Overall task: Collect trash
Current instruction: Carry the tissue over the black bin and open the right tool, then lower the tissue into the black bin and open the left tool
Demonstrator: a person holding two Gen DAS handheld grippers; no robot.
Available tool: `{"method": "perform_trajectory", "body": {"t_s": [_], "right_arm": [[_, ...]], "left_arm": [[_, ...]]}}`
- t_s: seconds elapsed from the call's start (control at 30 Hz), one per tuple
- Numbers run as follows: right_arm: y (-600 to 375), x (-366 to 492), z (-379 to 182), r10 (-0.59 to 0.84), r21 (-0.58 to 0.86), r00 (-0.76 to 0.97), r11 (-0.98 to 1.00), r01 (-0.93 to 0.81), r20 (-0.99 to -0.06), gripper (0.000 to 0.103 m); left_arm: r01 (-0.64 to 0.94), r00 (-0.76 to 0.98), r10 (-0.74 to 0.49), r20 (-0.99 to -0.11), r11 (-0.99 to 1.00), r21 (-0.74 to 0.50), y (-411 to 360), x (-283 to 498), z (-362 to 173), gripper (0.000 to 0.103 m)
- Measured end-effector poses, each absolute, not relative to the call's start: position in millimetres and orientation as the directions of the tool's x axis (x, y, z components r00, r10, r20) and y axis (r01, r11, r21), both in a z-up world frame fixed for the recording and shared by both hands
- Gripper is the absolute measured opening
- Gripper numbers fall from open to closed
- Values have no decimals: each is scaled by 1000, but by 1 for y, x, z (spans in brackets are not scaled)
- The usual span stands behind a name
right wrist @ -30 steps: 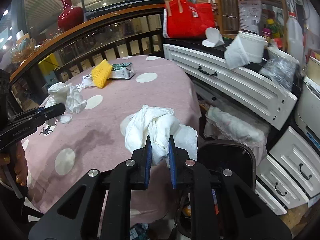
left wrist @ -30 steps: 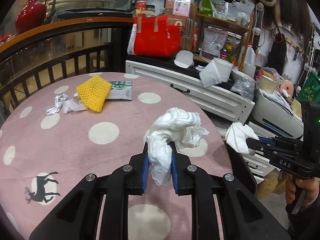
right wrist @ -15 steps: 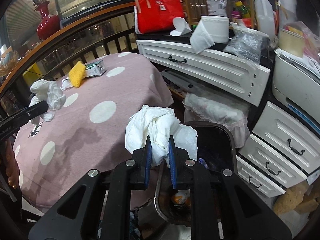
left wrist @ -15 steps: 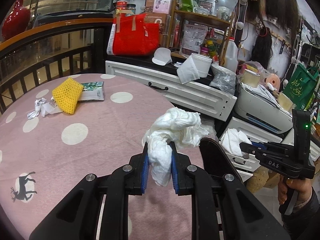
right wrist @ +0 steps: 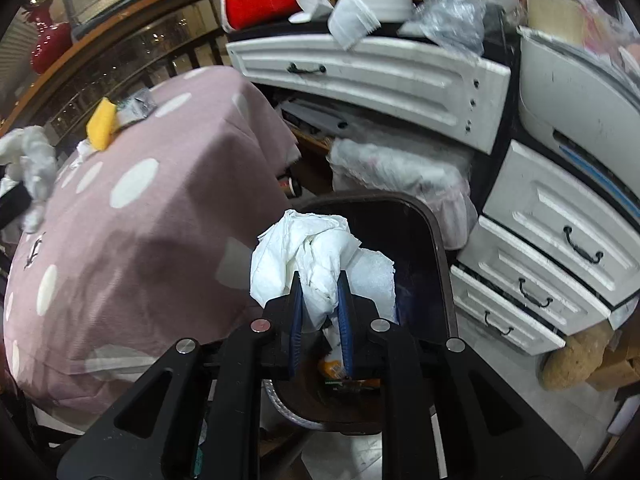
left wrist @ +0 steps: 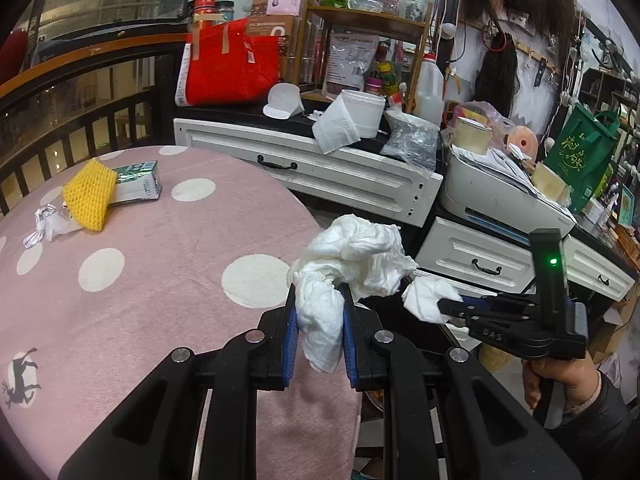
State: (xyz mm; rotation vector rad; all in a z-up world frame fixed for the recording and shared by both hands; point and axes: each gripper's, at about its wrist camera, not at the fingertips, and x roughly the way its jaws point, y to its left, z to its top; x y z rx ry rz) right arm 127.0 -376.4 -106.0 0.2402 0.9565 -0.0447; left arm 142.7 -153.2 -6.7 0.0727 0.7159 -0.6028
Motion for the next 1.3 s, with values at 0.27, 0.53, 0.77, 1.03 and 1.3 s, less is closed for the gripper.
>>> {"method": "perform_trajectory", "body": {"t_s": [0.27, 0.53, 0.77, 1.03, 1.3], "right_arm": [[-389, 132, -144, 78, 203, 498, 958, 202, -864, 40], [-400, 126, -143, 65, 217, 516, 947, 239, -854, 65], [-421, 116, -118, 18, 226, 575, 930, 292, -818, 69], [-441, 105, -101, -27, 230, 609, 912, 339, -793, 70], [-454, 99, -101, -41, 239, 612, 898, 369, -789, 70]], "left_arm": [[560, 567, -507, -649, 815, -148, -164, 140, -11, 19], [576, 548, -518, -657, 803, -154, -173, 137, -14, 19], [611, 522, -541, -659, 777, -154, -190, 131, -15, 19], [667, 469, -564, -680, 731, -146, -221, 122, -25, 19], [715, 385, -568, -728, 682, -154, -251, 115, -49, 19]]}}
